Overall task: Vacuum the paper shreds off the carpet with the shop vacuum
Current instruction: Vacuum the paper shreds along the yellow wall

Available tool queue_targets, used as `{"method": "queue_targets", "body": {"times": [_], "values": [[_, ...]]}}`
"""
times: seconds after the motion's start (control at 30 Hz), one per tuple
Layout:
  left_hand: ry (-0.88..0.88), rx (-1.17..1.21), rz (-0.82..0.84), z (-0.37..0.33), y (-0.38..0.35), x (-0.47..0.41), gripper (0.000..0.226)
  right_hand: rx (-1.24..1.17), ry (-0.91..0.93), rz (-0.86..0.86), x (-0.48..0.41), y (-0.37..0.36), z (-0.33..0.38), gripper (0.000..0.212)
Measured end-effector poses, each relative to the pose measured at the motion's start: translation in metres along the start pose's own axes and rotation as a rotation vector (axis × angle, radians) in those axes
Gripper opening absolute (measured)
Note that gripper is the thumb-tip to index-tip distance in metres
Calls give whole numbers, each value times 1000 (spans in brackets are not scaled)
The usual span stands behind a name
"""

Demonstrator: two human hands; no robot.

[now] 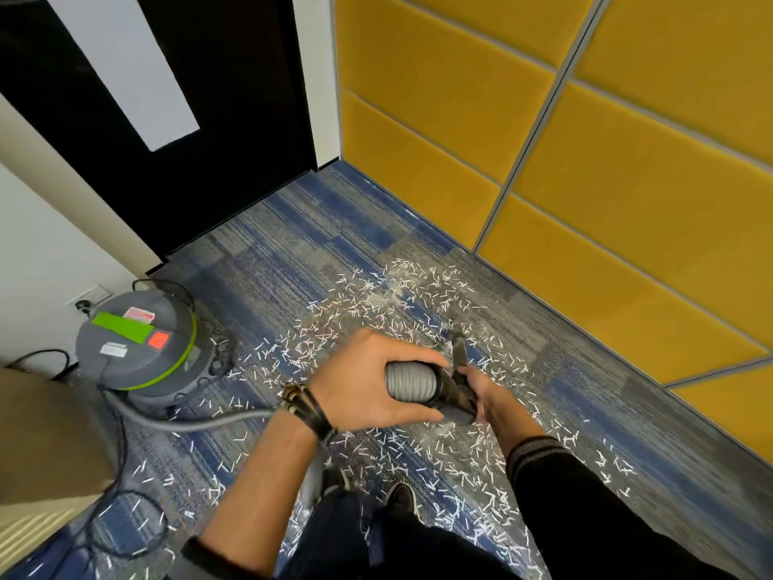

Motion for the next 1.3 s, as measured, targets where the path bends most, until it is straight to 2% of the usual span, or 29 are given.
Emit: {"method": "queue_targets", "body": {"times": [0.1,0.27,0.4,0.53,0.77,0.93,1.0,1.1,1.17,1.3], "values": [[29,3,-28,5,11,8,54,14,-21,0,1,-9,3,31],[41,-69,-65,15,52,40,53,27,-20,50,0,-64,-2,26],[51,-9,-63,32,72,53,52,30,-38,40,12,-88,-7,26],[40,61,-37,44,63,56,53,-40,-26,-28,13,-76,-16,28],[-24,60,-119,48,71,51,49,103,40,-78,7,-53,14,26],[10,38,-67,60,55,29,51,102,60,-153,7,-27,31,33],[34,64,-60,63,47,19,51,149,32,-137,-4,-18,32,35],[72,60,-61,67,47,16,52,192,-23,-116,-20,-22,28,26],[85,74,-59,71,59,23,53,179,-30,-86,-25,-40,23,19],[76,69,-78,73,96,45,54,109,-46,12,-11,-99,17,23]]}}
Point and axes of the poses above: each hand's wrist, its own x-axis away from the middle knuckle, its own y-axis out of the back of the hand, z = x × y, the point moved 7 cm from there along -x, towards the middle knuckle, and after that the axes turned 3 degrees about z, right-handed, at the moved point
